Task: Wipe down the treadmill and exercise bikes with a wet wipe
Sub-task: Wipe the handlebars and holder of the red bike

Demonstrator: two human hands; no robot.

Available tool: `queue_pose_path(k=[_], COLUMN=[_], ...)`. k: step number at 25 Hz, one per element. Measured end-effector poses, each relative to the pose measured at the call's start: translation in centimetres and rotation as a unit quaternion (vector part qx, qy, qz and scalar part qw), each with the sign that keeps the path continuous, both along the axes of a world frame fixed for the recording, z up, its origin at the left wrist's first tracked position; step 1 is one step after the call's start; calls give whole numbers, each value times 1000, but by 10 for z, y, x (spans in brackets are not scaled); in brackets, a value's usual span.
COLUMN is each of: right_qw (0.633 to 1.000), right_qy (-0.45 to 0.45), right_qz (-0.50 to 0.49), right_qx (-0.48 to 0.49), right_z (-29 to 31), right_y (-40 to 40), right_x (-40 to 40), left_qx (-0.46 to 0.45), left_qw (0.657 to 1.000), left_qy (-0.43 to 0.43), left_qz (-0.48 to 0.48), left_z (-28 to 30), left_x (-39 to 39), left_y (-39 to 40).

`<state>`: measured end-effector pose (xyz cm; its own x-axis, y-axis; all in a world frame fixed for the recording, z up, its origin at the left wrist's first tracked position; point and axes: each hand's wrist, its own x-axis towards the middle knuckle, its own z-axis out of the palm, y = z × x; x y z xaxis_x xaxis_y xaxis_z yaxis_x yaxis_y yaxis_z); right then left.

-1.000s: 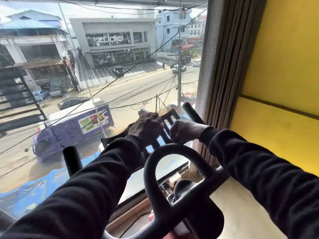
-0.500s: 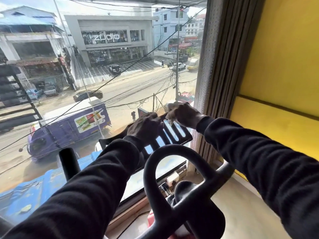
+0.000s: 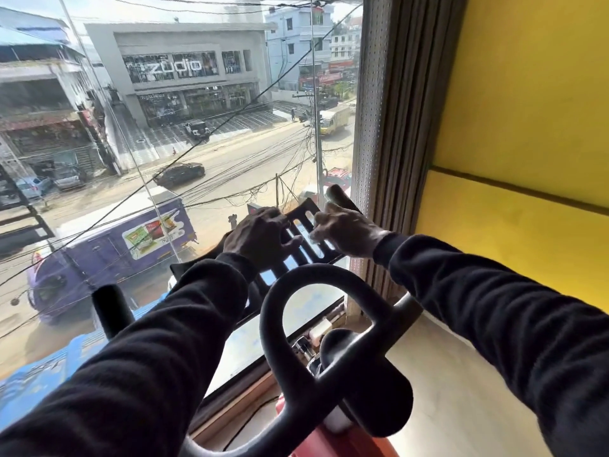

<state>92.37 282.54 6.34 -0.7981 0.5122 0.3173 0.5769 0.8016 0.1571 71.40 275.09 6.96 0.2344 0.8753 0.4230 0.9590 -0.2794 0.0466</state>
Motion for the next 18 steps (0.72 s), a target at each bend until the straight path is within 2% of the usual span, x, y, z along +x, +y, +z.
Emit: queue_pose_path(k=[2,5,9,11,14,18], right_qw=[998,986,930,933,950,926], right_qy=[-20,-12,35,54,60,65], right_qz=[15,-65,-99,-107,-144,-109], right_qx=[-49,-156,-351,-340,-269,-356], right_z=[-5,-3,2,7,4,8], right_y=[-8,-24,-42,-41,-39,-42], right_x=[17,12,-3,10,12,5], left_qx=[12,10,19,23,7,7], left_qw=[1000,1000,1000,1000,1000,1000], left_qy=[-3,-2,6,6,-4,0], left_qz=[-5,-6,-7,-4,-5,-8], left_z=[-1,-5,-7,-7,-5,-4], left_x=[1,-2,-2,0,1,3], left_y=[-1,2,2,2,0,-2])
